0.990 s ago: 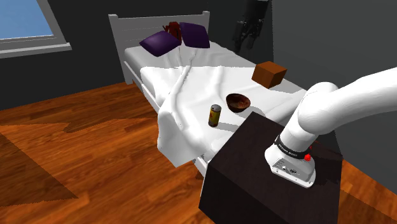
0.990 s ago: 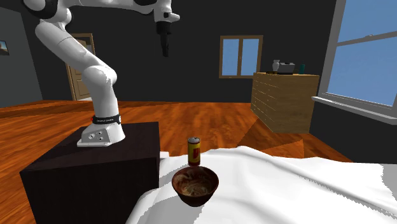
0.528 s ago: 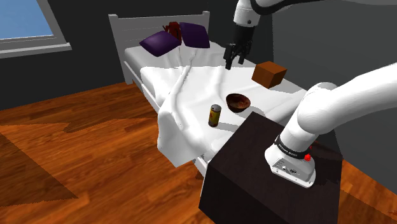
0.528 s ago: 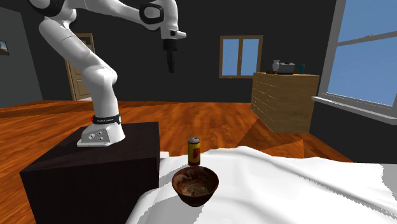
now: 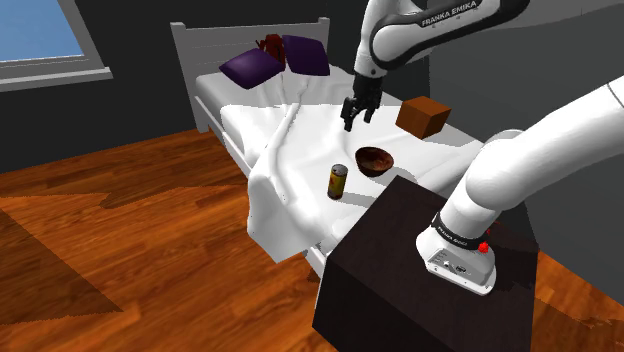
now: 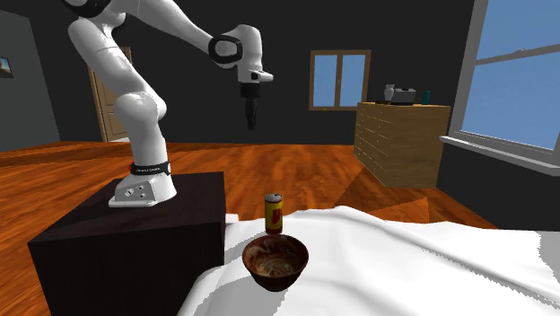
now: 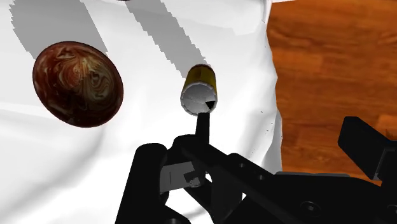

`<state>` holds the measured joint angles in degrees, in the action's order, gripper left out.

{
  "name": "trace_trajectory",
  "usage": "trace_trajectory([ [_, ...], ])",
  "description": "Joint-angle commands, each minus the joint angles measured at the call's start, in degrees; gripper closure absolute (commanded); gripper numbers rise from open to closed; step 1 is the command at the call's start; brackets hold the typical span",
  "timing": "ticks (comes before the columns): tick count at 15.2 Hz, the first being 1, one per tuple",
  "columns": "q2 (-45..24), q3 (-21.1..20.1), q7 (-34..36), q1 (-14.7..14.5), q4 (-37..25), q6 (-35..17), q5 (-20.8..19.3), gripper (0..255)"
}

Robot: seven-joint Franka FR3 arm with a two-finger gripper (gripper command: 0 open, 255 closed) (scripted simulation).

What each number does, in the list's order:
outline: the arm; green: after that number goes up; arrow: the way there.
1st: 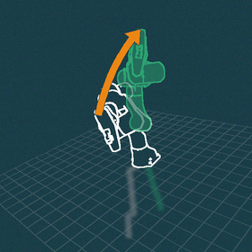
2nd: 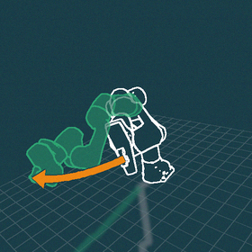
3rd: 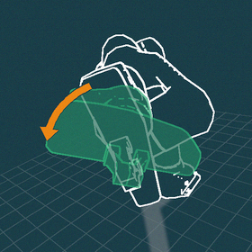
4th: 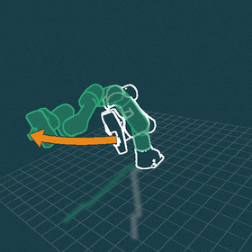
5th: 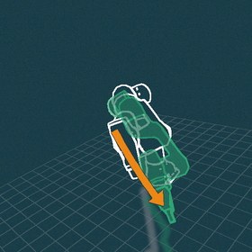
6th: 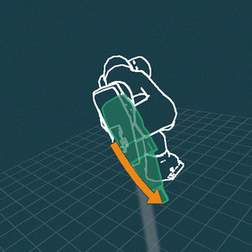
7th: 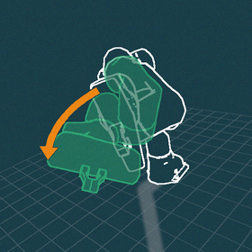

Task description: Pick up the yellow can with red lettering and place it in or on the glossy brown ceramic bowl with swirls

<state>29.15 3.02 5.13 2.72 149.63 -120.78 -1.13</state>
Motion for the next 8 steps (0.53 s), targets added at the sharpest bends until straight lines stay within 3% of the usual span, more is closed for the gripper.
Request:
trace_trajectory([
  [1, -3.3, 0.4, 0.0, 0.3, 1.4, -4.8, -0.2, 0],
  [8, -18.1, 2.5, -1.2, 1.5, 2.0, -20.0, -0.1, 0],
])
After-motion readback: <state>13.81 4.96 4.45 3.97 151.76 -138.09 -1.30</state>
